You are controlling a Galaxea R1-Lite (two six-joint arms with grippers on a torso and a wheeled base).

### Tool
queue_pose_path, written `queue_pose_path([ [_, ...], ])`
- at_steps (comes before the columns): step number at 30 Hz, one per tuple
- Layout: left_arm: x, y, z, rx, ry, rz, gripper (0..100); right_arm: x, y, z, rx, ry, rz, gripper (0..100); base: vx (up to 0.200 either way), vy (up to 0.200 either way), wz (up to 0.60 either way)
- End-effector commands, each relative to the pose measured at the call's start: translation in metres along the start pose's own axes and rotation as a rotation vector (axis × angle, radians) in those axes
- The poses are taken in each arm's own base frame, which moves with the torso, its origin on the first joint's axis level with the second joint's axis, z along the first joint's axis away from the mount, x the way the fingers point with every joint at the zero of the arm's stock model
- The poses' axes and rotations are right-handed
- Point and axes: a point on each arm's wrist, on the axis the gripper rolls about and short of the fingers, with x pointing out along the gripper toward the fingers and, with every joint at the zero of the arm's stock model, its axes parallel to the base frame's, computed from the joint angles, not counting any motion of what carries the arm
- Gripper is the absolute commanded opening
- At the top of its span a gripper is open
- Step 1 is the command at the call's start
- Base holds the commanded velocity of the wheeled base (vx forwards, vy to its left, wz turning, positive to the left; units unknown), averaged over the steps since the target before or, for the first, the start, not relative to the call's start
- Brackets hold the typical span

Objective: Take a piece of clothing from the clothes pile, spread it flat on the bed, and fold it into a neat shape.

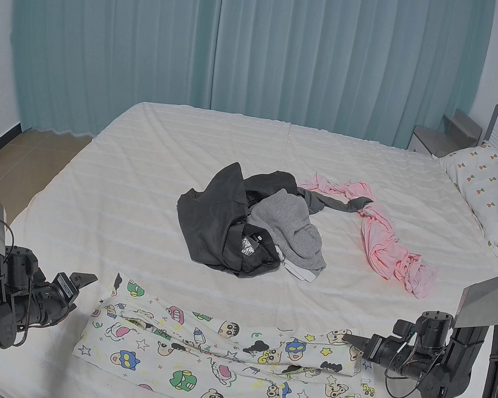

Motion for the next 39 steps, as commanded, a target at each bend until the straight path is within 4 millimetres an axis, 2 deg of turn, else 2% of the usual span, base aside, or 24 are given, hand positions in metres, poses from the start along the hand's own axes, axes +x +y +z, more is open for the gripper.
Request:
queue_pose_path([
  [1, 0.000, -0.001, 0.001, 0.003, -0.008, -0.010, 100, -0.008, 0.002, 0.014, -0.012, -0.070, -0.009, 100, 0.000, 0.000, 0.00],
  [5, 0.000, -0.001, 0.001, 0.003, -0.008, -0.010, 100, -0.022, 0.022, 0.024, -0.042, -0.103, 0.024, 100, 0.000, 0.000, 0.00],
  [7, 0.000, -0.001, 0.001, 0.003, -0.008, -0.010, 100, -0.022, 0.039, 0.021, -0.062, -0.089, 0.069, 100, 0.000, 0.000, 0.00],
  [8, 0.000, -0.001, 0.001, 0.003, -0.008, -0.010, 100, -0.022, 0.040, 0.020, -0.064, -0.088, 0.072, 100, 0.000, 0.000, 0.00],
  [10, 0.000, -0.001, 0.000, 0.004, -0.007, -0.011, 100, -0.017, 0.053, 0.014, -0.087, -0.064, 0.110, 100, 0.000, 0.000, 0.00],
  [15, 0.000, -0.001, 0.001, 0.003, -0.008, -0.010, 100, -0.002, 0.068, 0.000, -0.075, -0.008, 0.148, 100, 0.000, 0.000, 0.00],
  [17, 0.000, -0.001, 0.001, 0.003, -0.008, -0.010, 100, 0.009, 0.065, -0.007, -0.051, 0.016, 0.147, 100, 0.000, 0.000, 0.00],
  [21, 0.000, -0.001, 0.000, 0.004, -0.007, -0.011, 100, 0.026, 0.048, -0.025, -0.009, 0.097, 0.095, 100, 0.000, 0.000, 0.00],
  [24, 0.000, -0.001, 0.000, 0.004, -0.007, -0.011, 100, 0.029, 0.038, -0.030, 0.015, 0.128, 0.059, 100, 0.000, 0.000, 0.00],
  [33, 0.000, -0.001, 0.000, 0.006, -0.004, -0.009, 100, 0.022, 0.030, -0.031, 0.079, 0.130, -0.042, 100, 0.000, 0.000, 0.00],
  [38, 0.003, -0.004, 0.000, 0.024, -0.006, -0.026, 100, -0.005, 0.037, -0.031, 0.094, 0.126, -0.047, 100, 0.000, 0.000, 0.00],
  [39, 0.003, -0.004, 0.000, 0.024, -0.006, -0.026, 100, -0.005, 0.037, -0.031, 0.094, 0.126, -0.047, 100, 0.000, 0.000, 0.00],
])
